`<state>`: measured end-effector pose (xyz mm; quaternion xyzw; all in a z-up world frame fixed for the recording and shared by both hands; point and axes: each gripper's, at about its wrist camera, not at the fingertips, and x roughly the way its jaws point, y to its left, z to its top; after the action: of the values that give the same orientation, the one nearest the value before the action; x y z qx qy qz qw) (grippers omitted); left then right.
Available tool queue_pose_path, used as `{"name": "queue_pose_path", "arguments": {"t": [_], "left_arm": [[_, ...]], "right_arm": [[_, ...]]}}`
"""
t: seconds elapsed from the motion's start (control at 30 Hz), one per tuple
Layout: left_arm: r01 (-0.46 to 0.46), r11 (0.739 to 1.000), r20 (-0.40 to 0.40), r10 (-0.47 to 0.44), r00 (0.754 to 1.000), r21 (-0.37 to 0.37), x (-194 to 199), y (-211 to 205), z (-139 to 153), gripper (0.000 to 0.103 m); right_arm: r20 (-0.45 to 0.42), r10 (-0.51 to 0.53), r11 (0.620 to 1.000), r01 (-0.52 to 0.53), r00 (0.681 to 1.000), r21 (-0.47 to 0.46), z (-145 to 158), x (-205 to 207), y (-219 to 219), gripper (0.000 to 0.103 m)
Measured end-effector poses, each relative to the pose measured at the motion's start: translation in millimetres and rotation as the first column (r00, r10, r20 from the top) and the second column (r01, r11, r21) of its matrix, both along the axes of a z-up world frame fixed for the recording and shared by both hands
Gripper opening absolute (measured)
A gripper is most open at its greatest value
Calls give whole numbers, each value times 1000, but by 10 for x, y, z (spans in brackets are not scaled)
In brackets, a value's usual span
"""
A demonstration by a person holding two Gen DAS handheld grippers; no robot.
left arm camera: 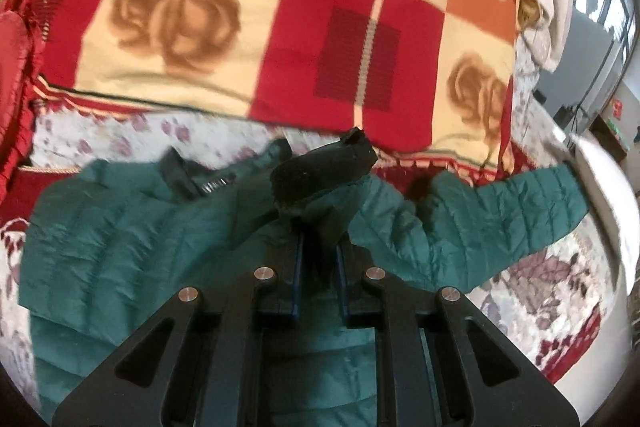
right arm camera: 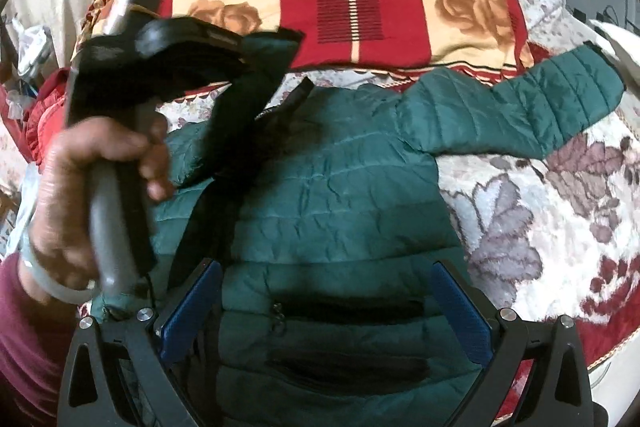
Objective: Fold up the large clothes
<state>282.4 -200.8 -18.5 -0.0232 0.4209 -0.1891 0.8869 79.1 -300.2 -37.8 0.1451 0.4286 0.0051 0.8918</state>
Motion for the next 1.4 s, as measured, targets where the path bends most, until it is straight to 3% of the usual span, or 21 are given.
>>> {"name": "queue_pose_path", "arguments": {"t": [0.2,0.27,0.37,0.5,0.67,0.87,1.03,1.23,1.33,1.4], "left_arm": [[74,996,-45,-72,996,42,-33,-254,-290,13],[106,994,-87,-106,991,-10,-21,-259,-368,20],[123,978,-131,-147,980,-171,2,-175,-427,39],[135,974,-73,-150,986,-180,-81,-98,-296,58],[129,978,-70,-142,987,-166,-114,162,-109,60],[11,1000,-47,-11,999,-8,-101,915,60,60],[-125,985,-21,129,991,117,-41,1631,-11,60],[-288,951,-62,295,953,112,42,2369,-286,60],[-346,932,-100,356,929,107,94,2588,-457,60],[-364,925,-113,375,920,110,127,2638,-539,60]], "right_arm": [[-17,-47,998,48,999,50,-66,-10,-197,103],[-21,-60,995,61,998,73,-73,-14,-239,103],[-13,-74,993,75,997,90,-51,-25,-266,103],[-9,-77,994,78,997,79,-18,-30,-259,103],[-7,-70,995,71,997,68,-5,-18,-227,103],[6,-47,996,47,999,74,89,247,-196,103],[-17,-27,995,28,999,98,55,818,-154,103],[-102,-29,977,50,994,206,-306,1601,-172,102],[-135,-46,965,78,990,249,-440,1823,-185,90],[-163,-55,947,103,985,304,-574,1951,-224,68]]}}
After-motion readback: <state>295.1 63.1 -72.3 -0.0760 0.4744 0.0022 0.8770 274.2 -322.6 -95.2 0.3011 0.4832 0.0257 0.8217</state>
